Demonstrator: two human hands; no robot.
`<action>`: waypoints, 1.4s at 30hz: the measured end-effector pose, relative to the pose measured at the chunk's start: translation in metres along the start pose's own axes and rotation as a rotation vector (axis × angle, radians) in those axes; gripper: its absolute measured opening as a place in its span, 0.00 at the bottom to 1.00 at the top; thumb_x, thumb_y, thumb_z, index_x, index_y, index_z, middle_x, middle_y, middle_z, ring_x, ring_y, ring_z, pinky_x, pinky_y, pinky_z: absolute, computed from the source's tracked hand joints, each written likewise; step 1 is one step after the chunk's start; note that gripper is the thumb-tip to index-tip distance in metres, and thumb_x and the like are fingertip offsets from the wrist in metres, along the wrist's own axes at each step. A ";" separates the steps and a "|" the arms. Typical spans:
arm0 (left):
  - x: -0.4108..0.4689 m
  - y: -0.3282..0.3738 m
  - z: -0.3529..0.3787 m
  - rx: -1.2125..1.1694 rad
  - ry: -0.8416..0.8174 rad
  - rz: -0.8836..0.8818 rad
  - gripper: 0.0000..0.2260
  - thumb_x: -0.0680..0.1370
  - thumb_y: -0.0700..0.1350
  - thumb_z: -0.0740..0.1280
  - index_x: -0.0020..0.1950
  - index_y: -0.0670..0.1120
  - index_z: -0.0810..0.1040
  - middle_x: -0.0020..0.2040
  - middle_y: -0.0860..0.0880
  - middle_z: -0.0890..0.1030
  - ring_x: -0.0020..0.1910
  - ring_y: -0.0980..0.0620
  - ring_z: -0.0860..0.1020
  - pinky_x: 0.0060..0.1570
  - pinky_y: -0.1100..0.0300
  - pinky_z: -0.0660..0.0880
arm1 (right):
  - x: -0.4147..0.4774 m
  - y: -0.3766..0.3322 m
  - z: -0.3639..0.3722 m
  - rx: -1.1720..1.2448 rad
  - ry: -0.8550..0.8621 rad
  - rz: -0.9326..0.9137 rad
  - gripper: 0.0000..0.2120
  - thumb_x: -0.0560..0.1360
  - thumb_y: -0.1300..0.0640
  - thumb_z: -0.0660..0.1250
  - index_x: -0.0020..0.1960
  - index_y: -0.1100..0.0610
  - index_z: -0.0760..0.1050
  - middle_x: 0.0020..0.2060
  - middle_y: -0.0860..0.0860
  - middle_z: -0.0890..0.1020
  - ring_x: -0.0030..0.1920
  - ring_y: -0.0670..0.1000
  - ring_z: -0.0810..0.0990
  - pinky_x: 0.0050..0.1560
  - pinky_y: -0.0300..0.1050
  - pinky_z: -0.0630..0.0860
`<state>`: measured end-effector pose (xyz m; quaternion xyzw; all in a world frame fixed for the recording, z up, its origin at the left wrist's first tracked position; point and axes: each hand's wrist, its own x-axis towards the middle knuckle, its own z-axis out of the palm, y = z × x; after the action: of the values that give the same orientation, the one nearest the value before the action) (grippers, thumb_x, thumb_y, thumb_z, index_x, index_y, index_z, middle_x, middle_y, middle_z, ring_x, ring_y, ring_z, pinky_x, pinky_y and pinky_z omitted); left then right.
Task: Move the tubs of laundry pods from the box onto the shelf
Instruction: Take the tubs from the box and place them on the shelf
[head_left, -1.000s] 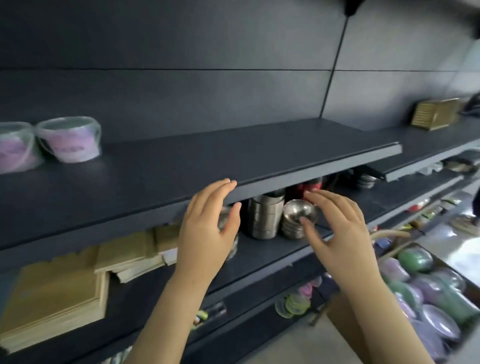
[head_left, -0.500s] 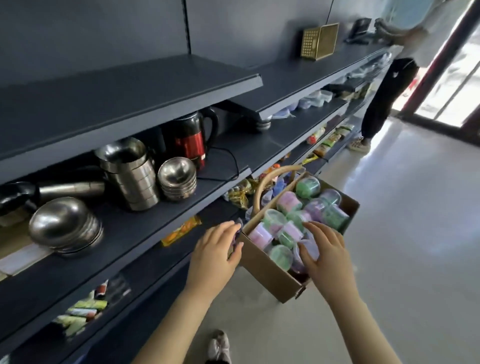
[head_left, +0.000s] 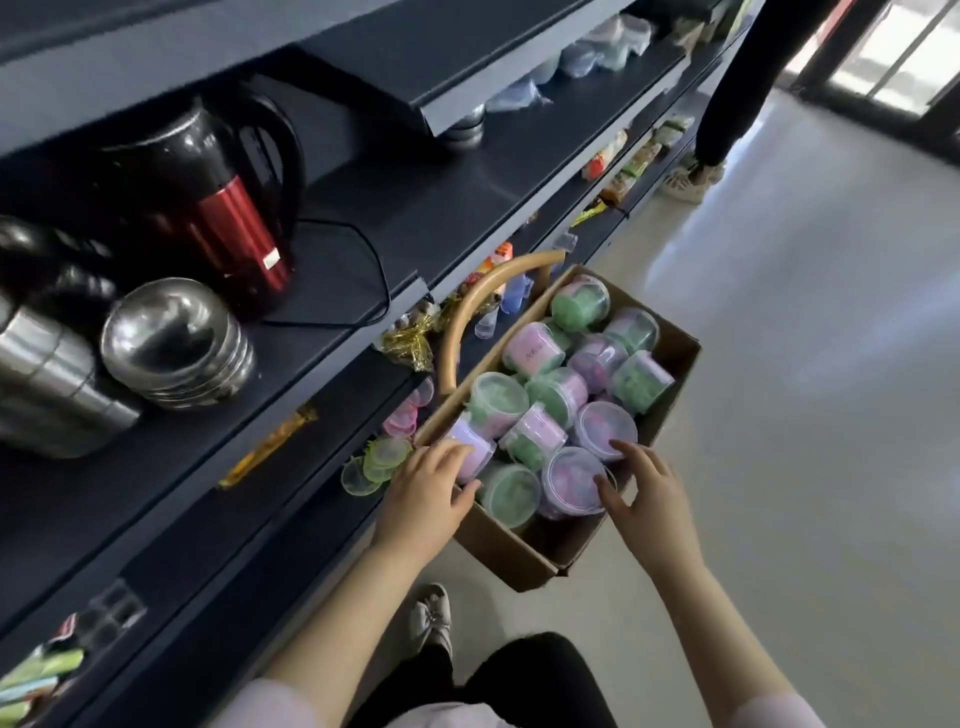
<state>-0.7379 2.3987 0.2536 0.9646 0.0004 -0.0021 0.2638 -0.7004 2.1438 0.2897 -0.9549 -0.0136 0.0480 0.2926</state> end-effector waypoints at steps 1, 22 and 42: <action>0.008 -0.006 0.009 -0.011 -0.010 -0.035 0.17 0.77 0.49 0.68 0.64 0.47 0.76 0.63 0.51 0.76 0.61 0.47 0.74 0.58 0.53 0.72 | 0.012 0.008 0.009 0.003 -0.022 0.001 0.22 0.73 0.60 0.73 0.66 0.58 0.75 0.60 0.54 0.79 0.61 0.59 0.75 0.61 0.54 0.72; 0.159 -0.044 0.181 0.027 0.002 -0.401 0.33 0.72 0.57 0.72 0.74 0.48 0.68 0.70 0.43 0.72 0.67 0.43 0.71 0.61 0.47 0.69 | 0.184 0.120 0.167 0.135 -0.504 -0.098 0.40 0.70 0.50 0.76 0.76 0.50 0.61 0.68 0.48 0.73 0.66 0.54 0.72 0.66 0.49 0.68; 0.163 -0.044 0.165 -0.204 0.170 -0.288 0.25 0.68 0.49 0.77 0.62 0.41 0.79 0.54 0.39 0.77 0.53 0.42 0.78 0.53 0.53 0.75 | 0.163 0.115 0.144 0.155 -0.314 -0.055 0.43 0.66 0.46 0.78 0.75 0.43 0.60 0.63 0.51 0.74 0.60 0.55 0.71 0.61 0.46 0.65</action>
<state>-0.5754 2.3528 0.0887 0.9195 0.1609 0.0419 0.3562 -0.5524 2.1376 0.0932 -0.9095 -0.0815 0.1893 0.3609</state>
